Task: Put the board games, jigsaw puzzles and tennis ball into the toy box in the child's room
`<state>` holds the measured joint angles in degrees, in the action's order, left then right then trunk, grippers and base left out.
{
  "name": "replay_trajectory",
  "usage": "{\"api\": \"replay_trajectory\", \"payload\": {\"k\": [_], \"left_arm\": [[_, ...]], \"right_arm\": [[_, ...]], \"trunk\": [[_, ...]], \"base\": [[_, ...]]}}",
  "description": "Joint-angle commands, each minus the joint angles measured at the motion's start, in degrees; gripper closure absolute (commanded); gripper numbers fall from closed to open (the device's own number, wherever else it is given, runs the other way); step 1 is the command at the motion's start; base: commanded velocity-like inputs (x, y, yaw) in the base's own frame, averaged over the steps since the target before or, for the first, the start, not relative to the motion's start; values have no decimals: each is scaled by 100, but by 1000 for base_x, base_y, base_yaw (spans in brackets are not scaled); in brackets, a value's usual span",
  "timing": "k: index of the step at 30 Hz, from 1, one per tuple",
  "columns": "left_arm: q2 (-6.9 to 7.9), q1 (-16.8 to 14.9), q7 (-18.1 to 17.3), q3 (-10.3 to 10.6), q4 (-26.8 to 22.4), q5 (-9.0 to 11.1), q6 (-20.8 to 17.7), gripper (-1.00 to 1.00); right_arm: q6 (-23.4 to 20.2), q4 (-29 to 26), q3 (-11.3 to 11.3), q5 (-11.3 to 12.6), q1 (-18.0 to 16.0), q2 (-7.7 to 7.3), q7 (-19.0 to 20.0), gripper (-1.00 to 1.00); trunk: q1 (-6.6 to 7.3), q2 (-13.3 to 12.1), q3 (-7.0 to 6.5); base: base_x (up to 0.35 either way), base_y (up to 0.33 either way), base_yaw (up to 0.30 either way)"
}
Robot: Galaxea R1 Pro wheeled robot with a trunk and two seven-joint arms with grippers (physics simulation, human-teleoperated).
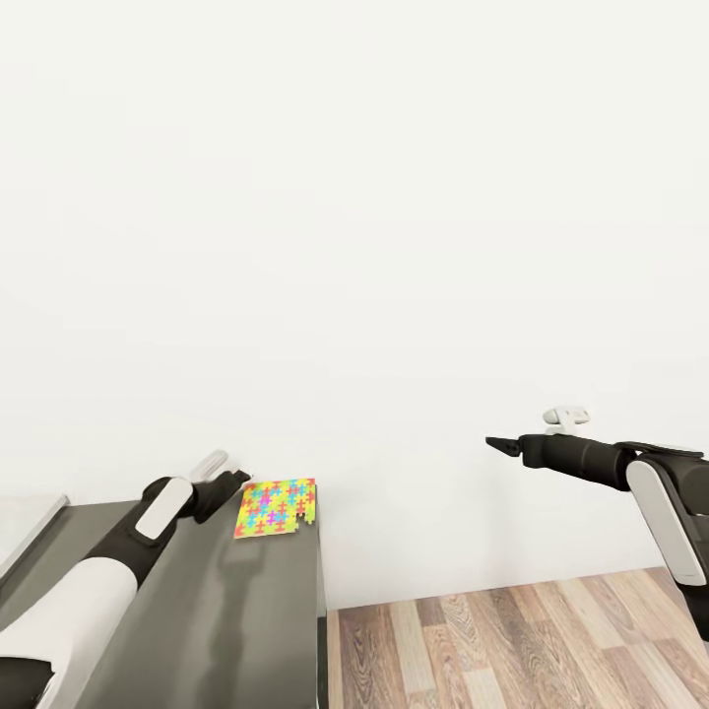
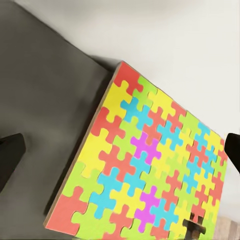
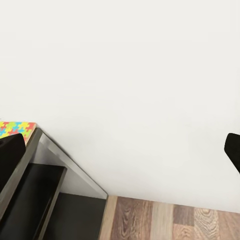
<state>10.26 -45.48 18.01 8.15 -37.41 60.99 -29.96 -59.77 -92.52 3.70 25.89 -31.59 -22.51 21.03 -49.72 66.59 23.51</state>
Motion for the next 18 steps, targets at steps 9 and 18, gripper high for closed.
{"api": "replay_trajectory", "payload": {"k": [9,18], "left_arm": [[-41,-13,165,50,275,58,61,-100],[-65,-22,127,51,466,64,86,-100]], "right_arm": [[-23,-2,36,-49,-5,-22,64,-100],[-23,-2,43,-49,-5,-26,64,-100]], "trunk": [[0,5,23],[0,5,94]], "base": [[0,0,0],[0,0,0]]}}
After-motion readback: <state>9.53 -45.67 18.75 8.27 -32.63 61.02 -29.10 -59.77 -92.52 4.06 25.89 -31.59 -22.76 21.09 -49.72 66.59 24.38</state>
